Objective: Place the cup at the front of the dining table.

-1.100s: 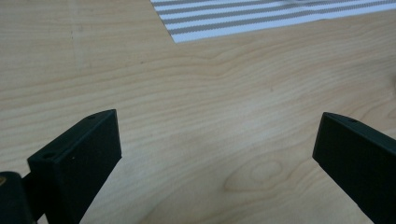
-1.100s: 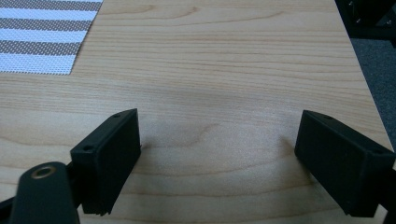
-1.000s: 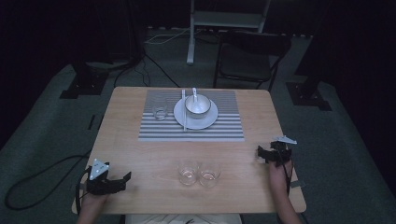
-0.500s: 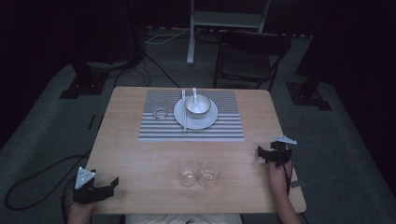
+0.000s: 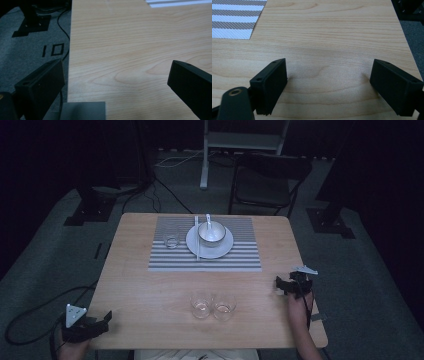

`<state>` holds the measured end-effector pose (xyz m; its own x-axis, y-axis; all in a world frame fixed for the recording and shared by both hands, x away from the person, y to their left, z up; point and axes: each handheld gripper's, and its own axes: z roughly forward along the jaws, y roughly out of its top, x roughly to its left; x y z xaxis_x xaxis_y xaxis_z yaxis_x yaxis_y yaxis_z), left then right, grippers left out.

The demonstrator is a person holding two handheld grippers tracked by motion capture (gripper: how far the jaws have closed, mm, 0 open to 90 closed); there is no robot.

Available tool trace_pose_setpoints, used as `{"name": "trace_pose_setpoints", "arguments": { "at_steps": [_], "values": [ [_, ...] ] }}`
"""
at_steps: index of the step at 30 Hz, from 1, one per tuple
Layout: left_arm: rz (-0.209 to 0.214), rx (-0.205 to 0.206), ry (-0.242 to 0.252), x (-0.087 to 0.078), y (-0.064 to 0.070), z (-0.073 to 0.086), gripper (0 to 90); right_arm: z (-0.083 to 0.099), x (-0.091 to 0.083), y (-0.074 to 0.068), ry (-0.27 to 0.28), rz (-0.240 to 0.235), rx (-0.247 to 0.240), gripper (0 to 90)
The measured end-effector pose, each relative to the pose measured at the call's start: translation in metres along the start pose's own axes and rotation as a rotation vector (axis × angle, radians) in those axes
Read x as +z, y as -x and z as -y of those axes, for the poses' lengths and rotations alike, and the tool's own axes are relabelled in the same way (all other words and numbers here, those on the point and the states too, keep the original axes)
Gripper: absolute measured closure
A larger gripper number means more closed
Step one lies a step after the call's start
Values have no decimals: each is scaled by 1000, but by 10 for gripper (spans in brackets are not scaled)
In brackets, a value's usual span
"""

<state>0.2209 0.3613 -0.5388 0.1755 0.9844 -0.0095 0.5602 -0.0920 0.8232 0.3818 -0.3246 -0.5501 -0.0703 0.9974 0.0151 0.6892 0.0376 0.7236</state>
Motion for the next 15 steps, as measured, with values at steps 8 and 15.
{"name": "trace_pose_setpoints", "arguments": {
  "at_steps": [8, 15],
  "values": [
    [9, -55, 1, 0, -6, 2, 17, 0, 0, 0, 0, 0, 0, 137],
    [8, -55, -1, 0, -6, 1, 16, 0, 0, 0, 0, 0, 0, 137]
  ]
}}
